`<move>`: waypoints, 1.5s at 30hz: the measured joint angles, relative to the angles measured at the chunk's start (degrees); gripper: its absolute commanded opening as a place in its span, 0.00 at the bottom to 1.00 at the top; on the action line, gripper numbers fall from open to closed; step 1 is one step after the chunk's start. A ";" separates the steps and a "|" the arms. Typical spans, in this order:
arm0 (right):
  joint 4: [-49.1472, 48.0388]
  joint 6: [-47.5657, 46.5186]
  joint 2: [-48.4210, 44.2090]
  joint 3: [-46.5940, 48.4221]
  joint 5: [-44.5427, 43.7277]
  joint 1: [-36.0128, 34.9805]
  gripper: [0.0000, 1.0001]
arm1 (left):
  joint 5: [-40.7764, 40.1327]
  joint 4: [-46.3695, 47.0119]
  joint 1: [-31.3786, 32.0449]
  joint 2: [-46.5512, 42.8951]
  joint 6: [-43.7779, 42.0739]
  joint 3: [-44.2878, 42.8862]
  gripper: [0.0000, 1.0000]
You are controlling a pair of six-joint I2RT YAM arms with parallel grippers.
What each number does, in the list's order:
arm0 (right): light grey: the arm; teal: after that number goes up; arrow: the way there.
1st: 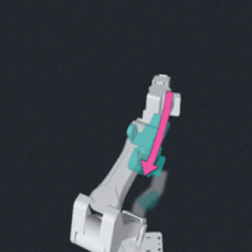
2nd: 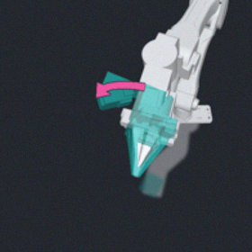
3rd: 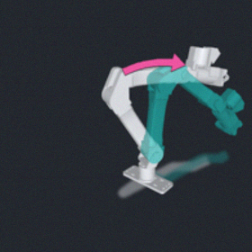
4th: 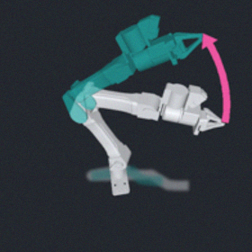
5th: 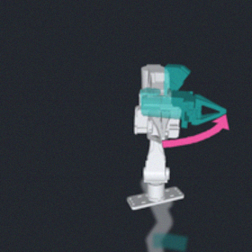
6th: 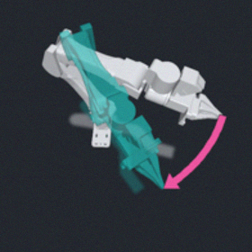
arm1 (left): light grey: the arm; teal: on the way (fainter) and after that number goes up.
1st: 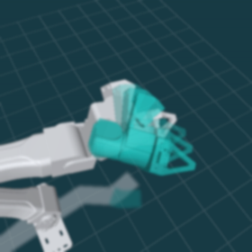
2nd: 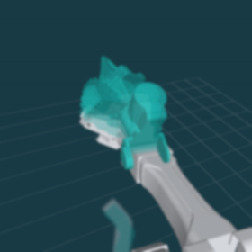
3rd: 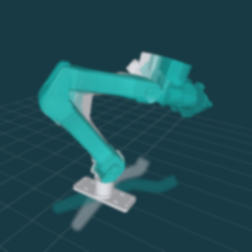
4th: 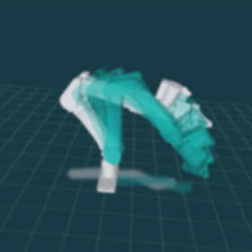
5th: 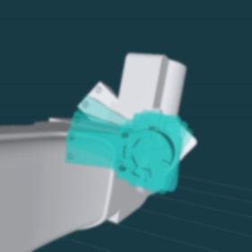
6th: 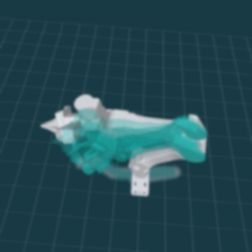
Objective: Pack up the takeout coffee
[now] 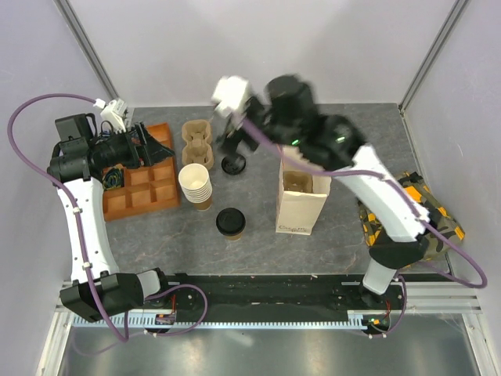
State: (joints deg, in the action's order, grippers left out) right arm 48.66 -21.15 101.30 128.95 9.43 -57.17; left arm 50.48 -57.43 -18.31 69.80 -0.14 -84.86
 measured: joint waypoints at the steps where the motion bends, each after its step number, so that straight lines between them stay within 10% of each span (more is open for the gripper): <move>1: -0.15 0.07 -0.87 3.17 0.24 3.15 0.98 | 0.24 0.48 0.00 0.07 -0.04 -0.04 0.94; 19: 9.42 -3.72 1.11 4.02 8.70 41.09 0.98 | 1.07 5.33 4.13 3.72 -0.52 -2.38 0.89; 45: 26.88 -22.64 8.41 -0.46 17.79 43.15 0.51 | -4.07 3.76 14.71 4.11 -4.11 -1.97 0.92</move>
State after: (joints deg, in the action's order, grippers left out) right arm 75.55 -43.79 109.71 128.49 27.22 -14.02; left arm 46.41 -53.67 -3.60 73.91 -4.25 -86.83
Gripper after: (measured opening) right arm 0.558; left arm 0.889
